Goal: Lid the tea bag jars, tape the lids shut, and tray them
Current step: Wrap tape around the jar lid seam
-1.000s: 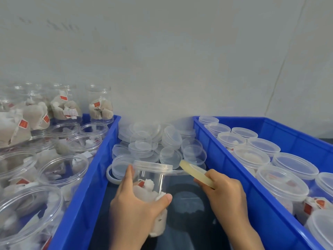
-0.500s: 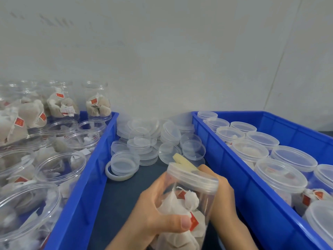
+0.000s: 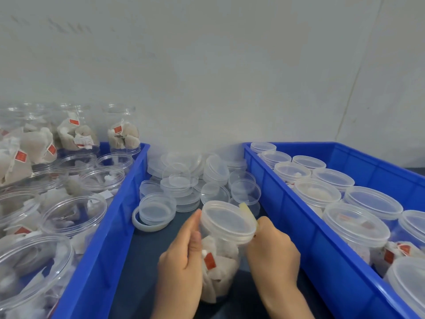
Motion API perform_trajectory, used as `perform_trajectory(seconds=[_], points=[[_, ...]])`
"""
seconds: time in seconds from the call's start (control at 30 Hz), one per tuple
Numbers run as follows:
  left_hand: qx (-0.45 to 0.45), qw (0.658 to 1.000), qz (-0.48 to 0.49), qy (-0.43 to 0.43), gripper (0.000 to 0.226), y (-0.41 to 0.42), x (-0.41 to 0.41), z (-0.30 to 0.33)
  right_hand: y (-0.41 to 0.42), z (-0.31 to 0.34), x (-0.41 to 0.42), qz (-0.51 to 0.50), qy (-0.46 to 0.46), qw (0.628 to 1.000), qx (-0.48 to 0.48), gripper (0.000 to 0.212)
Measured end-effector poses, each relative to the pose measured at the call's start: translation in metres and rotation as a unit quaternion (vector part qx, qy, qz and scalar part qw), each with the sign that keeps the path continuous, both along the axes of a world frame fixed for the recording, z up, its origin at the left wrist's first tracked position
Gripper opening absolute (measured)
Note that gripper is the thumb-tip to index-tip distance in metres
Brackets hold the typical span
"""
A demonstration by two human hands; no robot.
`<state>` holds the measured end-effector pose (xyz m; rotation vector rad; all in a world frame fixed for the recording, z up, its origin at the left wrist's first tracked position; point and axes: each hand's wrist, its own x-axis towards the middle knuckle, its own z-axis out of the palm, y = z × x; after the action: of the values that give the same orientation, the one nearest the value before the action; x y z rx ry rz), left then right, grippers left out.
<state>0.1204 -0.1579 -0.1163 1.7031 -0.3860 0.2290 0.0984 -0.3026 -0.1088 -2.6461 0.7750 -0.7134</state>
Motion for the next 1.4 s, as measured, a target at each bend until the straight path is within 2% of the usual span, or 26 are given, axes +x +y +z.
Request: perform_trajectory(seconds=[0.03,0.1,0.17,0.3,0.4,0.5,0.6,0.7,0.77,0.87,0.97,1.07,1.17,1.23,1.27,1.33,1.4], points=[[0.016,1.0,-0.005,0.009,0.04,-0.001,-0.001,-0.001,0.002,-0.001,0.001,0.013,0.014,1.0,-0.01,0.015],[0.041,0.999,-0.021,0.018,0.083,-0.002,-0.002,-0.004,0.004,-0.002,0.002,0.045,0.03,0.999,-0.007,0.009],[0.028,0.999,-0.015,0.018,0.098,-0.003,-0.001,-0.007,0.004,0.001,0.002,0.079,0.035,0.996,0.032,0.01],[-0.024,0.999,0.039,0.02,0.087,-0.003,0.003,-0.008,0.001,0.005,-0.003,0.162,0.041,0.976,0.14,0.017],[-0.114,0.99,0.02,0.081,0.08,0.005,0.011,-0.003,0.0,0.011,-0.005,0.26,0.057,0.935,0.234,0.038],[-0.123,0.985,-0.011,0.118,0.082,0.015,0.016,0.003,-0.007,0.018,-0.011,0.347,0.082,0.884,0.304,0.042],[-0.12,0.981,-0.027,0.15,0.078,0.021,0.018,0.008,-0.02,0.027,-0.019,0.361,0.021,0.865,0.348,0.033],[-0.121,0.977,-0.061,0.162,0.072,0.024,0.016,0.013,-0.031,0.034,-0.025,0.349,-0.054,0.854,0.382,0.041],[-0.127,0.973,-0.094,0.17,0.067,0.025,0.015,0.015,-0.032,0.033,-0.025,0.339,-0.086,0.852,0.389,0.031],[-0.148,0.959,-0.154,0.184,0.068,0.028,0.014,0.016,-0.029,0.028,-0.019,0.304,-0.119,0.871,0.367,0.007],[-0.144,0.95,-0.22,0.169,0.083,0.03,0.014,0.015,-0.03,0.024,-0.014,0.271,-0.144,0.891,0.336,0.02],[-0.154,0.93,-0.296,0.154,0.084,0.03,0.015,0.014,-0.03,0.022,-0.011,0.27,-0.164,0.884,0.344,0.027],[-0.158,0.896,-0.393,0.136,0.072,0.028,0.013,0.019,-0.023,0.016,-0.005,0.31,-0.169,0.866,0.354,0.042],[-0.145,0.885,-0.43,0.104,0.061,0.028,0.01,0.021,-0.017,0.011,-0.002,0.34,-0.168,0.852,0.361,0.054],[-0.138,0.888,-0.427,0.099,0.062,0.029,0.009,0.022,-0.016,0.009,0.0,0.349,-0.168,0.85,0.357,0.06],[-0.108,0.911,-0.386,0.101,0.083,0.028,0.009,0.024,-0.015,0.006,0.001,0.346,-0.168,0.86,0.336,0.061],[-0.067,0.936,-0.338,0.066,0.1,0.024,0.008,0.025,-0.018,0.003,0.002,0.32,-0.161,0.883,0.305,0.045]])
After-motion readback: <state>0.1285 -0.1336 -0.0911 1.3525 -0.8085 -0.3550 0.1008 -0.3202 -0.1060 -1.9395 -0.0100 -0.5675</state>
